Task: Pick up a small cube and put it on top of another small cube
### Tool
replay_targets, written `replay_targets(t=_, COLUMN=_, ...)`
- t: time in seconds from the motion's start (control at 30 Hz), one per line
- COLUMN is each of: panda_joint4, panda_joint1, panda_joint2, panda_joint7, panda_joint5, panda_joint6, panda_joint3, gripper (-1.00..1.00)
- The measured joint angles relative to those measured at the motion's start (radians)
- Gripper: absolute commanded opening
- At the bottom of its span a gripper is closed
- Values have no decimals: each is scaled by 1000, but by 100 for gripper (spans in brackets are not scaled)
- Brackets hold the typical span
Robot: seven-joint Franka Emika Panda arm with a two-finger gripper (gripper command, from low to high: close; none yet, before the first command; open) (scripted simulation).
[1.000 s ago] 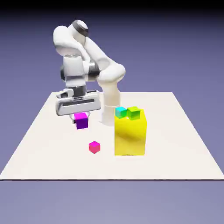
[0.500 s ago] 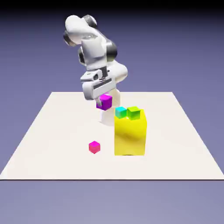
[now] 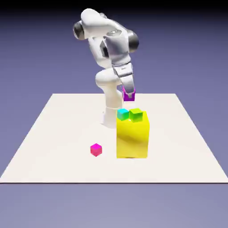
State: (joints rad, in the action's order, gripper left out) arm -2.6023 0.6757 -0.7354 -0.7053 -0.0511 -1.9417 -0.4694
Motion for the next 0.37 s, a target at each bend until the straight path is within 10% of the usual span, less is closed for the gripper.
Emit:
replay_targets(t=0.23, panda_joint4=-125, panda_joint1=-1, panda_joint2=62, panda_joint7=-72, panda_joint5=36, panda_joint6=-164, panda_joint3=9, gripper=-100)
replay_targets(t=0.27, panda_joint4=-145, panda_joint1=1, panda_joint2=72, panda_joint7=-76, panda_joint5=37, panda_joint6=-194, panda_joint3=5, gripper=100)
replay_targets(t=0.37, panda_joint4=-116, panda_joint1=-2, panda_joint2=57, panda_joint7=-71, panda_joint5=36, panda_joint6=-152, panda_joint3=11, gripper=100)
